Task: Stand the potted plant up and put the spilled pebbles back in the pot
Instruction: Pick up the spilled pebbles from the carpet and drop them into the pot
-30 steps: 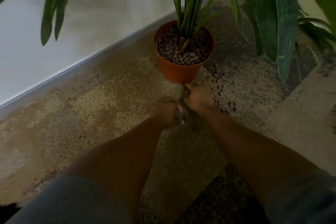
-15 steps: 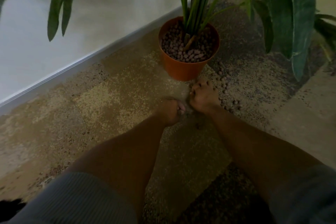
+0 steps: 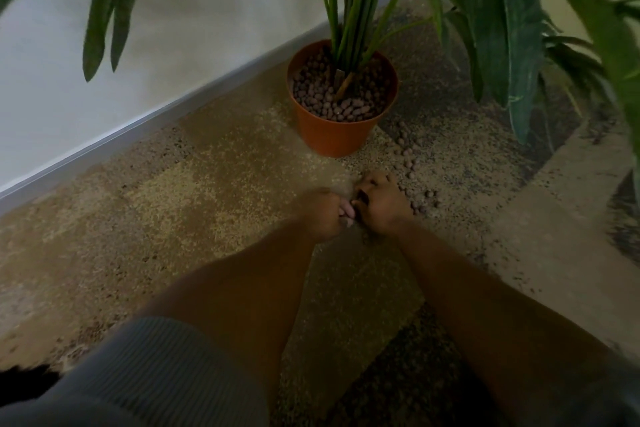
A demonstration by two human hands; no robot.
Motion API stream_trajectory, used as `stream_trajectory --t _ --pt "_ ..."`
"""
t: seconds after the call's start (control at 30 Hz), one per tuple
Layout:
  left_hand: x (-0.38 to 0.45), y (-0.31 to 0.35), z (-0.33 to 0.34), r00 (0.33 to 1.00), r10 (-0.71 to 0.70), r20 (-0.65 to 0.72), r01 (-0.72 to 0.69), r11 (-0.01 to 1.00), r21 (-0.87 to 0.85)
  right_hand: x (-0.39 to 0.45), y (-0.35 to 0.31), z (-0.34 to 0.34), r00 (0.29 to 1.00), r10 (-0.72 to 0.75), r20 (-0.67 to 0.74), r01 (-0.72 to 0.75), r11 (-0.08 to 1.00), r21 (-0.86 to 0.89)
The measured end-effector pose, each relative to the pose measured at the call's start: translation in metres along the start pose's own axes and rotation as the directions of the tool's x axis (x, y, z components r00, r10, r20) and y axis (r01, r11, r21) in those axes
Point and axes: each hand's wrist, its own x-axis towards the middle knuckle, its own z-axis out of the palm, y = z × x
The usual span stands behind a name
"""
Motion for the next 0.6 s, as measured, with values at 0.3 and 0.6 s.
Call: stream_trajectory --t 0.3,0.6 --pt "0.000 0.006 0.008 0.991 0.025 0.130 -0.036 0.996 0.081 -0.003 -0.012 -0.011 0.988 0.000 0.152 -0.007 0.999 0.042" --pt "-0.011 -0.008 0.006 0.990 -0.017 -0.140 0.041 0.984 0.171 -0.007 -0.019 -0.014 0.985 -0.060 0.162 0.054 0.998 0.039"
